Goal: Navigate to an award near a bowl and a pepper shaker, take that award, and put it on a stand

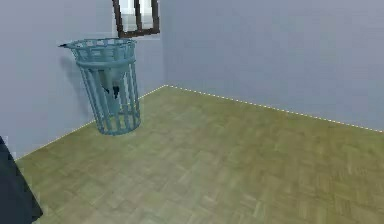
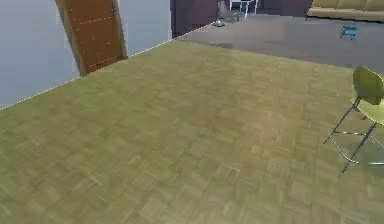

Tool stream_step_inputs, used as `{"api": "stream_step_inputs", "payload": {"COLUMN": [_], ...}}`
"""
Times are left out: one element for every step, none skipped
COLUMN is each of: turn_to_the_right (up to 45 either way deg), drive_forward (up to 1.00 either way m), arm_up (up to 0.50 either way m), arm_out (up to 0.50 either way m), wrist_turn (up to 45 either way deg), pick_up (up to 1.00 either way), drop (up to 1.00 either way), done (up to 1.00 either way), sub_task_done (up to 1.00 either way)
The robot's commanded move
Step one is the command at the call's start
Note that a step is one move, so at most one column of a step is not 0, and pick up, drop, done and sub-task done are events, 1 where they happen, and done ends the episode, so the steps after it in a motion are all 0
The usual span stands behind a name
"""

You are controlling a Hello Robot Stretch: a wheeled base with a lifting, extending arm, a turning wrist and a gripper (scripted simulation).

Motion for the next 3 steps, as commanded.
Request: {"api": "stream_step_inputs", "payload": {"turn_to_the_right": [-45.0, -45.0, -45.0], "drive_forward": [0.0, 0.0, 0.0], "arm_up": [0.0, 0.0, 0.0], "arm_out": [0.0, 0.0, 0.0], "wrist_turn": [0.0, 0.0, 0.0], "pick_up": [0.0, 0.0, 0.0], "drop": [0.0, 0.0, 0.0], "done": [0.0, 0.0, 0.0], "sub_task_done": [0.0, 0.0, 0.0]}}
